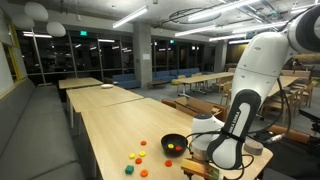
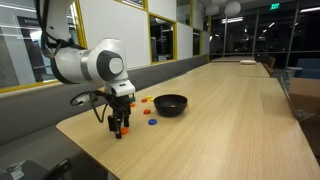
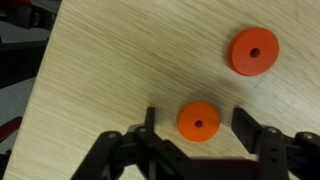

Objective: Put three orange rings and one blue ring inside the black bowl

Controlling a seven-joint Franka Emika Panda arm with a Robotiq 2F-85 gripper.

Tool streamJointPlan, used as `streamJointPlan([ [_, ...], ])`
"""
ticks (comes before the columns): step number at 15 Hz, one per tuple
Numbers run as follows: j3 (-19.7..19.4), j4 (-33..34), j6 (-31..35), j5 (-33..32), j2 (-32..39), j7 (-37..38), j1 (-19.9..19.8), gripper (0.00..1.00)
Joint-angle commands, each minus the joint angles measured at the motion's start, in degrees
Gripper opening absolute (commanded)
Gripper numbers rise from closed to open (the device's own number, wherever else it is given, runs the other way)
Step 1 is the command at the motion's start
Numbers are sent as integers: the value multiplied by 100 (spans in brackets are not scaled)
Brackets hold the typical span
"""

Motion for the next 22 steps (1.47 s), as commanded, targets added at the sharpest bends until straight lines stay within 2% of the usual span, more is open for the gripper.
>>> streamJointPlan([
  [1,-143,41,115,65,1,-29,184,51],
  [5,-179,96,104,41,-37,-35,215,22],
  [12,-407,353,-425,-222,-557,-26,289,24],
  [15,-577,616,-713,-760,-899,153,295,24],
  [18,-485,930,-904,-1192,-1055,249,108,24],
  [22,-538,1506,-882,-2014,-722,695,-74,24],
])
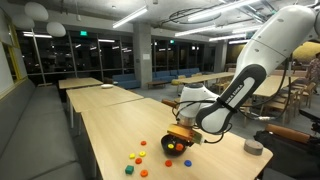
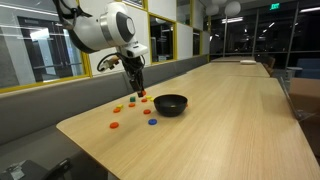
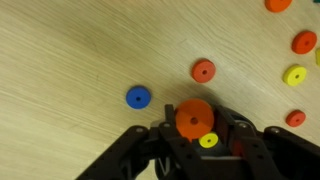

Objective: Put three orange rings and one blue ring inside the black bowl

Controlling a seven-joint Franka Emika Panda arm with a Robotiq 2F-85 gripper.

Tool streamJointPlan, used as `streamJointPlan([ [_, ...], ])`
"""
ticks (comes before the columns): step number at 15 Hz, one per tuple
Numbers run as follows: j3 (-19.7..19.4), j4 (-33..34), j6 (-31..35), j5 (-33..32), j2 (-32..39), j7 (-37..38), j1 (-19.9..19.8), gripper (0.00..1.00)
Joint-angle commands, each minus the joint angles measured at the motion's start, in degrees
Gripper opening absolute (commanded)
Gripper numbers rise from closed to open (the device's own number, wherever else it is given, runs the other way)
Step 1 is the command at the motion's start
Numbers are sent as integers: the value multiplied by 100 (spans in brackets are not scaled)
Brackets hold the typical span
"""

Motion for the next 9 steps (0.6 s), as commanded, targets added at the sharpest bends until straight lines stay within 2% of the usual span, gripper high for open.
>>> streamJointPlan([
  [1,-39,559,-32,-710,364,472,-193,24],
  [4,-170,961,-9,-1020,754,584,-244,24],
  [9,-426,1606,-21,-818,1520,311,-244,24],
])
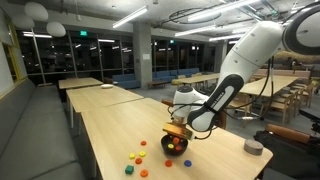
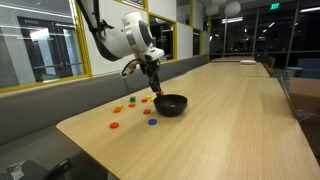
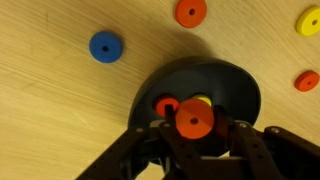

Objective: Put three orange rings and one blue ring inside the black bowl

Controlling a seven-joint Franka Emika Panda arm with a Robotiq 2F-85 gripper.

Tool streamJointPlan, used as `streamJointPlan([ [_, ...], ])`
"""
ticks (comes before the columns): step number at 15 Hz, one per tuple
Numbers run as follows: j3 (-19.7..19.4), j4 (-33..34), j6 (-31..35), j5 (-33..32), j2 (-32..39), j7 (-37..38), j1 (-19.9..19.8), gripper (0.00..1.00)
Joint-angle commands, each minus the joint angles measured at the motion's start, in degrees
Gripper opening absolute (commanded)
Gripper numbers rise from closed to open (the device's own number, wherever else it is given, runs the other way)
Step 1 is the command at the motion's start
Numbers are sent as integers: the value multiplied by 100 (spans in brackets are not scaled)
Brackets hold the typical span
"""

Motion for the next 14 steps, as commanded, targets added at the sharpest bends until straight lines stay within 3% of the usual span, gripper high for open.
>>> streamJointPlan([
  [1,-169,604,-25,46,606,-88,19,24],
  [2,-209,702,-43,93,733,-130,16,23],
  [3,-240,787,-71,145,840,-151,22,30],
  [4,-257,854,-90,205,930,-188,16,68],
  [6,-289,940,-135,327,1032,-249,25,73],
  [9,-107,862,-281,687,875,-599,-59,98],
  [14,301,565,-614,1462,285,-1417,-199,100],
])
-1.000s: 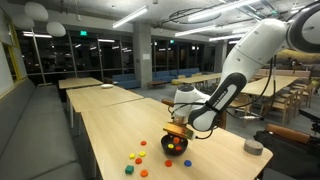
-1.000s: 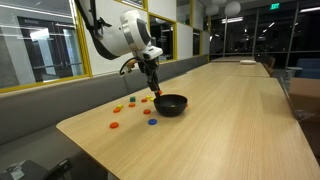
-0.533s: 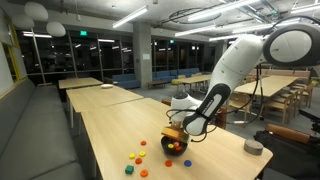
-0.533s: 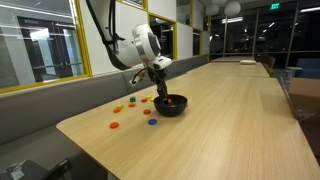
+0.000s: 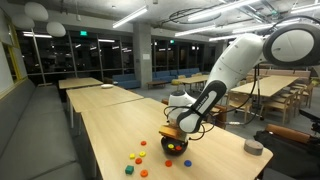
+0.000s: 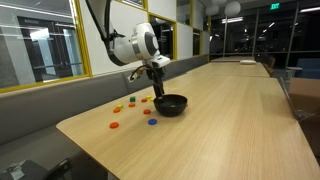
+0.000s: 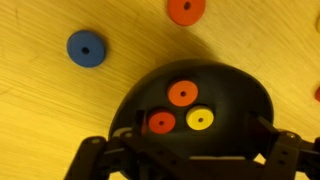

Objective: Put three orange rings and one blue ring inside the black bowl

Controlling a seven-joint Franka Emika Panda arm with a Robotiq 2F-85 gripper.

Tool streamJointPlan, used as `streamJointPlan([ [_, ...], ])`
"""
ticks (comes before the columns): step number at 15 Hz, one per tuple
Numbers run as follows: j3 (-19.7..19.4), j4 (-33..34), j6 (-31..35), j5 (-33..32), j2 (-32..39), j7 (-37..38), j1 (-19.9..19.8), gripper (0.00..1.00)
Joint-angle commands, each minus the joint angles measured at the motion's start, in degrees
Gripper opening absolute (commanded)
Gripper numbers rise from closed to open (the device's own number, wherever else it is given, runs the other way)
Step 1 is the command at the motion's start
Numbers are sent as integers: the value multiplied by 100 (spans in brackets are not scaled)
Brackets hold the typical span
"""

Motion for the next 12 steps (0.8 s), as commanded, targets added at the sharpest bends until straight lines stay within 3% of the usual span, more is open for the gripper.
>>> streamJointPlan([
  [1,439,-319,-458,648,-697,-821,-235,100],
  [5,959,-614,-1006,1538,-1244,-2237,-563,100],
  [7,1352,-825,-1135,1922,-1431,-3097,-919,100],
  [8,1215,-909,-1186,2057,-1481,-3515,-825,100],
  [10,1409,-1115,-1110,2149,-1505,-4357,-1107,100],
  [12,1163,-1261,-1046,2209,-1454,-5029,-1023,100],
])
